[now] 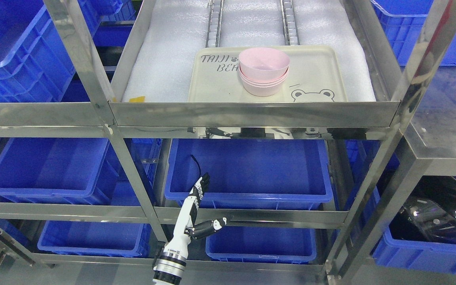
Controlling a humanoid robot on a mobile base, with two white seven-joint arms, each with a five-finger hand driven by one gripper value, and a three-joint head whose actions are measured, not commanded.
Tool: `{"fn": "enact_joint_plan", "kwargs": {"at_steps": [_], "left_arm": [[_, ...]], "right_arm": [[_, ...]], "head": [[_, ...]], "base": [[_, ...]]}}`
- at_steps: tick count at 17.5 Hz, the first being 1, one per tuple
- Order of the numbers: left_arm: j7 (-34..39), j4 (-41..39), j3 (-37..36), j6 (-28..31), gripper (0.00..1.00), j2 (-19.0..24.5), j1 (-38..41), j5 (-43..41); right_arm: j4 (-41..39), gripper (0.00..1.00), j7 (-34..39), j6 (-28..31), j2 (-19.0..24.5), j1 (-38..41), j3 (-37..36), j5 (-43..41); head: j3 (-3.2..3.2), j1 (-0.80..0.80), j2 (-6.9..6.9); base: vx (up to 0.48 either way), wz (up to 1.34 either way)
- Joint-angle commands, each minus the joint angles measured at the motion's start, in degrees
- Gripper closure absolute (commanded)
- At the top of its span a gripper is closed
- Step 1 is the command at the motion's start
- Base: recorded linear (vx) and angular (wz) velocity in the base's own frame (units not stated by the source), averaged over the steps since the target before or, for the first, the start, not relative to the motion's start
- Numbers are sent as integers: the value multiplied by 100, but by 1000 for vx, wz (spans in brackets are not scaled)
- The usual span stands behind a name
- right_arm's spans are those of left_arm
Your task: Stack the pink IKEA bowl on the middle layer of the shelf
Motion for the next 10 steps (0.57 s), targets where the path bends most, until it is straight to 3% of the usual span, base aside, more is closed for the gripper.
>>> {"fn": "enact_joint_plan", "kwargs": {"at_steps": [1,4,10], "left_arm": [[24,-379,258,463,0,100,-85,50],[24,-907,171,1335,0,100,-261,418],[15,-943,-40,1407,0,100,-358,419]], "right_arm": [[-100,0,-1,3,-100,123,0,0],[-100,0,-1,3,-100,123,0,0],[-100,0,-1,3,-100,123,0,0]], "head": [[0,0,0],[0,0,0],[0,0,0]], "base": [[0,0],[0,0],[0,0]]}}
